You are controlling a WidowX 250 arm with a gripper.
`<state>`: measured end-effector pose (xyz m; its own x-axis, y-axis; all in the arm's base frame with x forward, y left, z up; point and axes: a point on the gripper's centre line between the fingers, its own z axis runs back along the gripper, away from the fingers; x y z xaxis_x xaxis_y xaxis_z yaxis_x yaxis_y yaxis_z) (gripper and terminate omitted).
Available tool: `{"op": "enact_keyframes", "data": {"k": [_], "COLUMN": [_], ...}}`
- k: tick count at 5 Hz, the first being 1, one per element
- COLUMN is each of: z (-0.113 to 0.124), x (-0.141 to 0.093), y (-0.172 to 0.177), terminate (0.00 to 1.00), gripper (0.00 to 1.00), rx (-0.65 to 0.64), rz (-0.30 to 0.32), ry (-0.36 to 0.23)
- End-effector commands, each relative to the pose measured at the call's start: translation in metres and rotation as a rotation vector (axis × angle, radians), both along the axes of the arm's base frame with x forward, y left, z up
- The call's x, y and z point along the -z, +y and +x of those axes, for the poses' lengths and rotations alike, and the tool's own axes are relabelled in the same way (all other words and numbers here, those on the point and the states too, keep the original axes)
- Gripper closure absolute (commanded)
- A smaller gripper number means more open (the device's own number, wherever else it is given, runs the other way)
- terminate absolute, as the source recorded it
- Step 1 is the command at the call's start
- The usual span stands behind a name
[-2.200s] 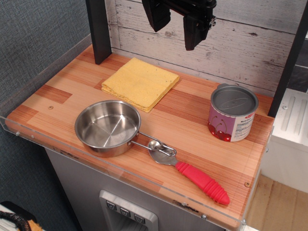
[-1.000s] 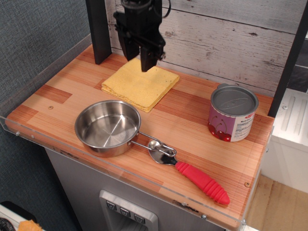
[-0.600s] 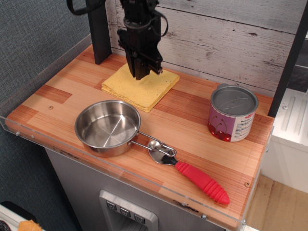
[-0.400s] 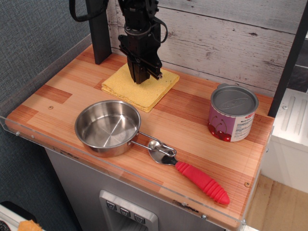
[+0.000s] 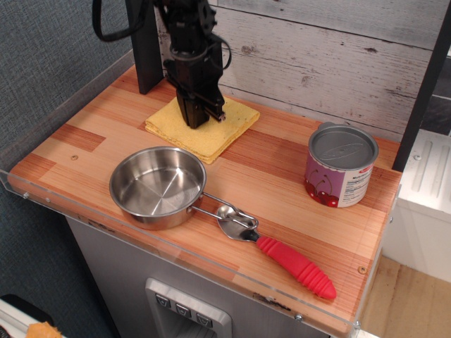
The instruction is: Move the cloth to the bottom left corner of the table.
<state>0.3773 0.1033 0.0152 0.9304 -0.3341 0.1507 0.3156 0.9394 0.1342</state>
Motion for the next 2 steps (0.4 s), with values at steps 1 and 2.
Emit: {"op": "enact_keyframes", "data": {"k": [1,2], "z": [-0.006,-0.013], "x": [-0.002,-0.001], "y": [0.029,0.043], "terminate": [0.0,0.0], "gripper": [1.0,1.0], "rx": [-0.033,-0.068], "rz": [0.058,0.107], "ry": [-0.009,-0.007]}}
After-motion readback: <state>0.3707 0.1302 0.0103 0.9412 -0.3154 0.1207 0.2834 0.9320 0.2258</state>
